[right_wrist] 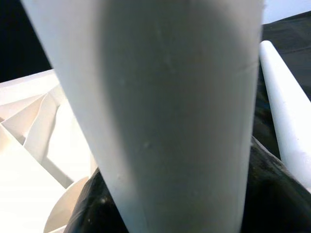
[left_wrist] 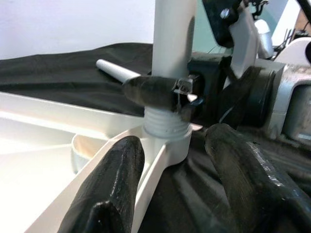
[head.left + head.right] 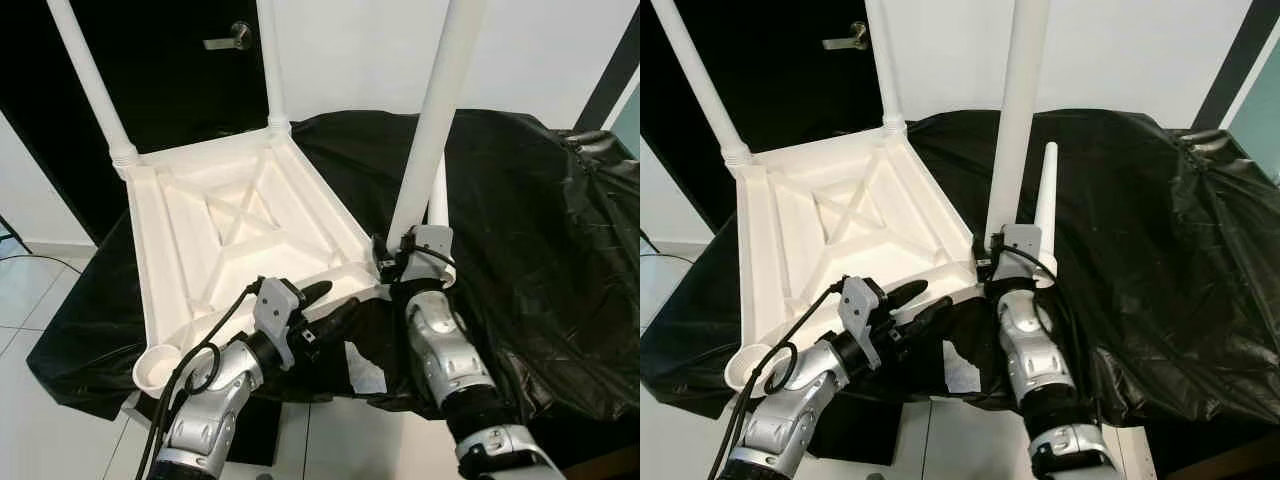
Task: Building children table
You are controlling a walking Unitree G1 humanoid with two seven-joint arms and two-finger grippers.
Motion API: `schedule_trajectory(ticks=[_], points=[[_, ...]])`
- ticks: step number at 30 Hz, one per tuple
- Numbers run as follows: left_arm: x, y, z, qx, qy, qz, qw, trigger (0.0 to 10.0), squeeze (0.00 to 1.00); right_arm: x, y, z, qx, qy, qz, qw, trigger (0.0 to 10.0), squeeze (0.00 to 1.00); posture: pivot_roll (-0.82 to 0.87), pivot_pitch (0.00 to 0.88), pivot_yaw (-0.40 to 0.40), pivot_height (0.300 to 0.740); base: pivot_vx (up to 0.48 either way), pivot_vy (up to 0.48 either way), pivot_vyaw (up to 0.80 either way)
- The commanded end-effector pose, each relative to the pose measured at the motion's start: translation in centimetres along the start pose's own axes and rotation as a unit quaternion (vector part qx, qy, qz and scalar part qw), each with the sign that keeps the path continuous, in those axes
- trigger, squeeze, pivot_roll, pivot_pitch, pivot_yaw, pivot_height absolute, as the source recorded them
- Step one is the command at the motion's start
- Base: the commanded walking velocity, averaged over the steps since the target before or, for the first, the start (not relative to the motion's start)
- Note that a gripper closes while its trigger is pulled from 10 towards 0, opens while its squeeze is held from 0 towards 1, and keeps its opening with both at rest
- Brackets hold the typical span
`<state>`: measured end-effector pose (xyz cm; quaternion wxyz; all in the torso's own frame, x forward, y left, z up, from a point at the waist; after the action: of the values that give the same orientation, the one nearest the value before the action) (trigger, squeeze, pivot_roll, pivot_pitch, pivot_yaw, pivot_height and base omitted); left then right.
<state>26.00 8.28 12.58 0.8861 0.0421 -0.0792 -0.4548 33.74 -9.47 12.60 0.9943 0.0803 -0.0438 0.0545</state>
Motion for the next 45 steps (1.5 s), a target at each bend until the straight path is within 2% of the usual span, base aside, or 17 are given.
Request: schedule_trajectory(ticks=[1, 8, 9, 10, 11, 21, 22, 26, 28, 31, 33, 36, 38, 39, 40, 41, 45], points=[[0.0, -0.8, 0.1, -0.001, -0.002, -0.055, 0.998, 10.0, 0.00, -0.4, 0.1, -1.2, 0.007, 0.029, -0.005, 1.000, 10.0, 0.00, 0.01, 0.000, -0.002, 0.740, 0.000, 0.000, 0.00], [-0.1, -0.6, 0.1, 0.003, 0.001, -0.054, 0.999, 10.0, 0.00, -0.5, -0.3, -0.8, 0.008, 0.026, -0.015, 1.000, 10.0, 0.00, 0.02, 0.000, -0.004, 0.740, 0.000, 0.000, 0.00], [-0.1, -0.5, 0.1, 0.002, 0.001, -0.053, 0.999, 10.0, 0.00, -0.6, -0.4, -0.7, 0.008, 0.024, -0.011, 1.000, 10.0, 0.53, 0.02, 0.000, -0.005, 0.740, 0.000, 0.000, 0.00], [-0.1, -0.5, 0.1, 0.002, 0.001, -0.053, 0.999, 10.0, 0.00, -0.6, -0.4, -0.7, 0.008, 0.024, -0.011, 1.000, 10.0, 0.53, 0.02, 0.000, -0.005, 0.740, 0.000, 0.000, 0.00], [-0.1, -0.5, 0.2, 0.002, 0.002, -0.053, 0.999, 10.0, 0.00, -0.6, -0.5, -0.5, 0.007, 0.022, -0.008, 1.000, 10.0, 1.00, 0.02, 0.000, -0.005, 0.740, 0.000, 0.000, 0.00], [-0.1, -0.5, 0.3, -0.001, 0.002, -0.055, 0.999, 10.0, 0.00, -1.0, -1.7, 0.9, -0.004, 0.001, 0.084, 0.996, 10.0, 1.00, 0.01, 0.000, -0.001, 0.740, 0.000, 0.000, 0.00], [0.0, -0.5, 0.3, 0.000, 0.002, -0.055, 0.998, 10.0, 0.00, -1.2, -2.1, 1.1, -0.013, 0.002, 0.113, 0.994, 10.0, 0.00, 0.00, 0.000, 0.001, 0.740, 0.000, 0.000, 0.00], [0.0, -0.5, 0.3, 0.001, 0.002, -0.056, 0.998, 10.0, 0.00, -1.3, -2.6, 1.3, -0.019, 0.007, 0.139, 0.990, 10.0, 0.00, 0.00, 0.000, 0.005, 0.740, 0.000, 0.000, 0.00], [0.1, -0.4, 0.4, 0.002, 0.002, -0.058, 0.998, 10.0, 0.00, -1.4, -3.2, 1.5, -0.038, 0.017, 0.196, 0.980, 10.0, 0.00, -0.01, 0.000, 0.015, 0.740, 0.000, 0.000, 0.00], [0.1, -0.4, 0.5, 0.004, 0.001, -0.060, 0.998, 10.0, 0.00, -1.4, -3.3, 1.5, -0.051, 0.024, 0.227, 0.972, 10.0, 0.00, -0.01, 0.000, 0.019, 0.740, 0.000, 0.000, 0.00], [0.3, -0.3, 0.5, 0.006, 0.001, -0.063, 0.998, 10.0, 0.00, -1.2, -3.6, 1.4, -0.071, 0.044, 0.278, 0.957, 10.0, 0.00, -0.01, 0.000, 0.020, 0.740, 0.000, 0.000, 0.00], [0.3, -0.3, 0.6, 0.007, 0.001, -0.064, 0.998, 10.0, 0.00, -1.0, -3.7, 1.4, -0.077, 0.054, 0.297, 0.950, 10.0, 0.00, -0.01, 0.000, 0.019, 0.740, 0.000, 0.000, 0.00], [0.4, -0.2, 0.6, 0.008, 0.000, -0.065, 0.998, 10.0, 0.00, -0.6, -3.8, 1.1, -0.086, 0.072, 0.323, 0.940, 9.7, 0.00, -0.01, 0.000, 0.021, 0.740, 0.000, 0.000, 0.00], [0.5, -0.1, 0.7, 0.009, -0.001, -0.065, 0.998, 10.0, 0.00, -0.5, -3.9, 1.0, -0.093, 0.080, 0.334, 0.935, 3.8, 0.00, -0.01, 0.000, 0.020, 0.740, 0.000, 0.000, 0.00], [0.5, -0.1, 0.7, 0.009, -0.001, -0.065, 0.998, 10.0, 0.00, -0.5, -3.9, 1.0, -0.093, 0.080, 0.334, 0.935, 3.8, 0.00, -0.01, 0.000, 0.020, 0.740, 0.000, 0.000, 0.00], [0.5, -0.1, 0.7, 0.012, -0.002, -0.065, 0.998, 10.0, 0.00, -0.3, -3.9, 0.9, -0.102, 0.087, 0.342, 0.930, 0.3, 0.00, -0.01, 0.000, 0.021, 0.740, 0.000, 0.000, 0.00], [0.6, 0.0, 0.8, 0.014, -0.003, -0.064, 0.998, 10.0, 0.00, 0.0, -4.1, 0.8, -0.110, 0.095, 0.350, 0.926, 0.0, 0.00, 0.00, 0.000, 0.020, 0.740, 0.000, 0.000, 0.00]])
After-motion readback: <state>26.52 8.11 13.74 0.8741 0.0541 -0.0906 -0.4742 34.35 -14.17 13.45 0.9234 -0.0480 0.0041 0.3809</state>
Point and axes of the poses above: a point about 5 cm out from each wrist's last joint towards the gripper, its own x axis pointing out of the wrist towards the gripper, its own z axis along the axis of the wrist's last joint, y = z × x, the point moved 1 cm from there along x, pointing out of the wrist towards the gripper, and after that the axes turned 6 degrees about x, right-handed, at the moved point
